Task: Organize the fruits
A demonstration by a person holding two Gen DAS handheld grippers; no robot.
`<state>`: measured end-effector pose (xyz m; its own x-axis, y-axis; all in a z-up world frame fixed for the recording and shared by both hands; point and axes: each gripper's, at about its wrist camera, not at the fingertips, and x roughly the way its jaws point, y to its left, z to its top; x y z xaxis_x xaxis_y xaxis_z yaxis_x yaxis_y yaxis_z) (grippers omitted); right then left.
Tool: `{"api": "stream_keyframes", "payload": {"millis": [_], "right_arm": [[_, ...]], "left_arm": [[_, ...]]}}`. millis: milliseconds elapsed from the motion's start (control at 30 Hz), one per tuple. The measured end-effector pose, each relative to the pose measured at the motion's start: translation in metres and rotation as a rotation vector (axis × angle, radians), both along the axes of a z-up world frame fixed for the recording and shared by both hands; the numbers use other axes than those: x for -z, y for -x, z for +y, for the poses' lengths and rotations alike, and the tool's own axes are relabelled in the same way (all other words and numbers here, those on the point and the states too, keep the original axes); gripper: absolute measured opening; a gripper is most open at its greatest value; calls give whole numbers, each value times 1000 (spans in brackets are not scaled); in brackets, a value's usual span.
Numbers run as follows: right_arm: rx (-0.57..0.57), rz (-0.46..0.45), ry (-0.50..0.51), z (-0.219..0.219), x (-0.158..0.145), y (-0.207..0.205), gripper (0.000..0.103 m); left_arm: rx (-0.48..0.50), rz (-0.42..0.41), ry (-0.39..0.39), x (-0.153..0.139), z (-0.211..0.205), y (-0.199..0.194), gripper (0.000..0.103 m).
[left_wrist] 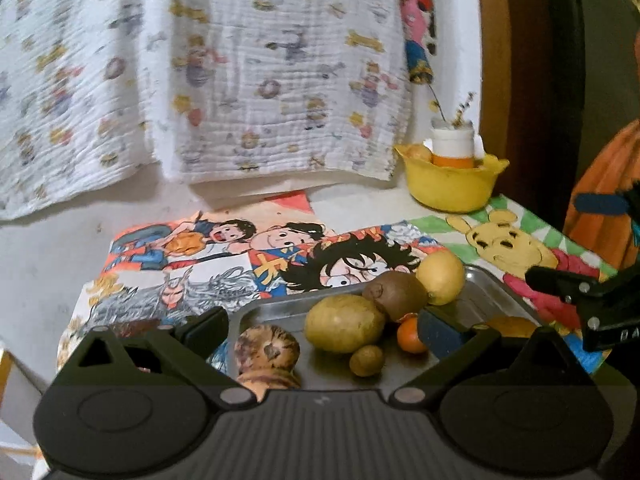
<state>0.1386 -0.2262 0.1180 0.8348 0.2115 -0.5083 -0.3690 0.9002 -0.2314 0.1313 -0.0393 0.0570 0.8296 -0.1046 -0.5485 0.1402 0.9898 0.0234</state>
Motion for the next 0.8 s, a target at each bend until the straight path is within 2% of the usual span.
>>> {"api": "stream_keyframes", "payload": {"millis": [367, 800], "right_arm": [[69, -28, -42, 20, 5, 39, 102], [183, -10, -177, 29, 20, 78, 102]], "left_arm": [[-84, -69, 5, -1, 13, 35, 102], [-147, -84, 19, 11, 24, 58, 102]]}}
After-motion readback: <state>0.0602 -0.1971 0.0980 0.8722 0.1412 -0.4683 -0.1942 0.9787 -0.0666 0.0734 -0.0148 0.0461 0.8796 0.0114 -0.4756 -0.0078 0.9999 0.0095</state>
